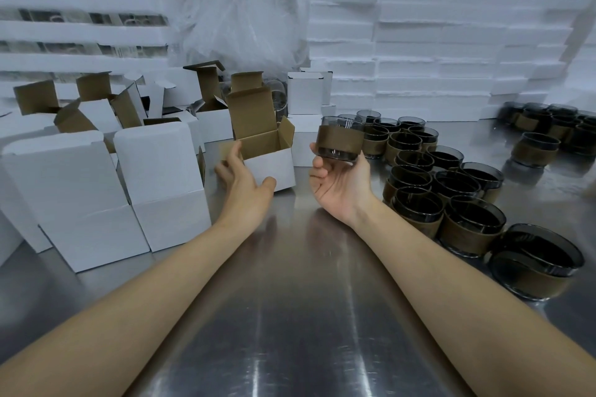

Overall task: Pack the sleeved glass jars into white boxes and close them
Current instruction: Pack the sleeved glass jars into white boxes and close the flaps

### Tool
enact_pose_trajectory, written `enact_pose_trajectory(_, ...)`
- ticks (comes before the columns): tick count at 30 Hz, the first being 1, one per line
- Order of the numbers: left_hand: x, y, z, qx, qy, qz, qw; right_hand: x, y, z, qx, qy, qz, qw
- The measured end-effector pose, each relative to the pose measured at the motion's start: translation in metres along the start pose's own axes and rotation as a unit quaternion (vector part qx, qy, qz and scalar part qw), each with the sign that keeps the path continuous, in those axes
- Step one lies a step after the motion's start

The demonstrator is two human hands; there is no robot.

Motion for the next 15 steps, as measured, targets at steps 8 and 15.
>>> enact_pose_trajectory(8,-0.0005,-0.0002,-0.0003,-0.012,0.003,-0.003,1.000,-0.0026,0.0012,0.0008,-0.055,0.044,-0.012,0.997)
enact_pose_trajectory(15,0.0006,0.0010,-0.0012,-0.008,0.002,-0.001,1.000,-0.0034,-0.0012,0.0014,-0.094,0.066,-0.028,0.993)
Point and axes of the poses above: each hand's wrist, its own x-axis away from the middle knuckle, its own y-axis out of the back of the hand, z = x × y, the point moved 1 cm from there along -x, towards the middle knuckle, and after that the axes turned 11 degrees about -y, right-handed, at the moved point
